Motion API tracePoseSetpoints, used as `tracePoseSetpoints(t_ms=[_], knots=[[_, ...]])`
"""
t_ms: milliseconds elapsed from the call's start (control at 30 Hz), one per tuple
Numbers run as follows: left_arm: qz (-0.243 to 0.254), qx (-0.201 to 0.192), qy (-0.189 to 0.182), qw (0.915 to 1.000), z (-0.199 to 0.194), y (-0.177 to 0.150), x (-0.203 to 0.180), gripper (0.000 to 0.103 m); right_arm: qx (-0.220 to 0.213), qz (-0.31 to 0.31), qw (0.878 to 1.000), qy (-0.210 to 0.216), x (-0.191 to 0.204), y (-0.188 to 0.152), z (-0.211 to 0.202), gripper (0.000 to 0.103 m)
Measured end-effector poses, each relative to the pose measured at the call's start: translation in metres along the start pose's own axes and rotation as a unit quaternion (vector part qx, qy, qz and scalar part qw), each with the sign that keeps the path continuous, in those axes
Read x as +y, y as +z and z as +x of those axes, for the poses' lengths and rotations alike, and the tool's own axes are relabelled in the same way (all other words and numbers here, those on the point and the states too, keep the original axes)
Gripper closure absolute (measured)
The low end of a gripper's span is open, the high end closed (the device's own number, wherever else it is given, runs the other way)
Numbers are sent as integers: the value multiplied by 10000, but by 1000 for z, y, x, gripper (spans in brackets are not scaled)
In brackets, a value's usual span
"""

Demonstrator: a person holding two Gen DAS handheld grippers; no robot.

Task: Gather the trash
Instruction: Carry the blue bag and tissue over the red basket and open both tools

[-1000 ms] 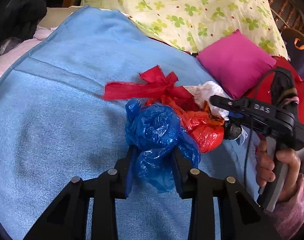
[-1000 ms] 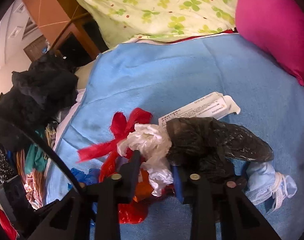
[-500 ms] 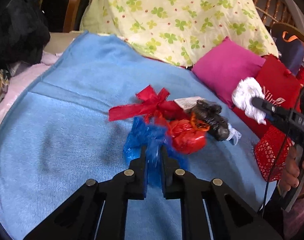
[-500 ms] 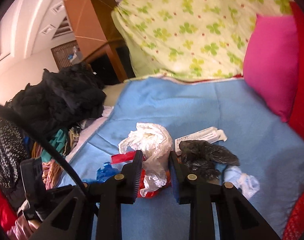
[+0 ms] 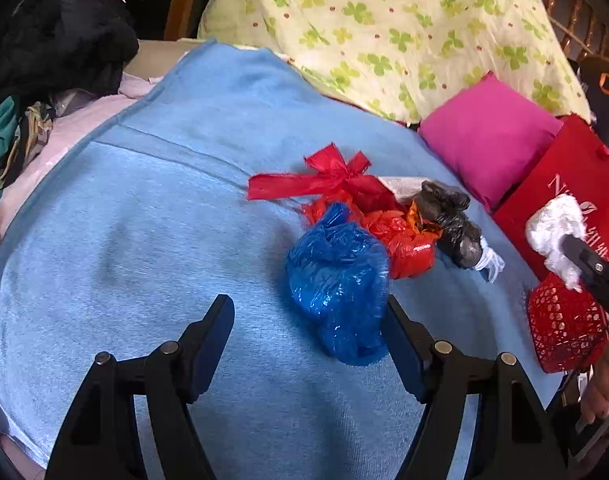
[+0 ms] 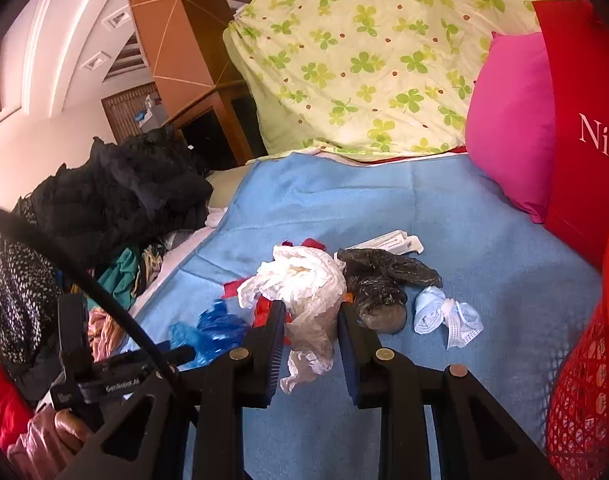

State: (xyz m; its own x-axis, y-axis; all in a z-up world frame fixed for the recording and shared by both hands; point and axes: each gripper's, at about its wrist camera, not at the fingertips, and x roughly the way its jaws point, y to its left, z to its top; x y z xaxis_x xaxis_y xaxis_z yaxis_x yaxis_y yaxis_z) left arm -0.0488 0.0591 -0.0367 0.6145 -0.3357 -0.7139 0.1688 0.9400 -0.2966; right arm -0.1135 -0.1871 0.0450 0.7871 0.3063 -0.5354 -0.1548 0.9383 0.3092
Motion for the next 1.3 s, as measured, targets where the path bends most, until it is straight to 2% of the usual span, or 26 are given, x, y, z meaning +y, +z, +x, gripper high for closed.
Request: tracePoseSetpoints(t_ms=[200,300,400,567,700,833,1067,1300], knots=[[222,223,232,9992,30,1,-24,29,-50,-144,9999,-56,2,-1,-5,75],[336,377,364,9981,40,-1,-32,58,-122,-190,9997,-103,1,0,-10,76],[494,160,501,9974,29,-1,-39,65,-219,-242,9993,-171,-2,1,-16,76],[690,-370,462,9959,-14,12,-62,66,-492,-192,9984,-204,-9,5,-36,76],[1045,-765,215,9913,-50,24,-97,66,-745,-105,9969,-251,-18,8,-55,76],[1374,-984,-95,9856,-73,26,-134,66,-962,15,9949,-296,-31,10,-73,75],[1766,-978,-647,9773,-88,28,-183,66,-1312,234,9900,-472,-57,10,-106,75],[2175,-874,-1212,9645,-90,30,-239,66,-1665,663,9817,-641,-95,9,-141,75]])
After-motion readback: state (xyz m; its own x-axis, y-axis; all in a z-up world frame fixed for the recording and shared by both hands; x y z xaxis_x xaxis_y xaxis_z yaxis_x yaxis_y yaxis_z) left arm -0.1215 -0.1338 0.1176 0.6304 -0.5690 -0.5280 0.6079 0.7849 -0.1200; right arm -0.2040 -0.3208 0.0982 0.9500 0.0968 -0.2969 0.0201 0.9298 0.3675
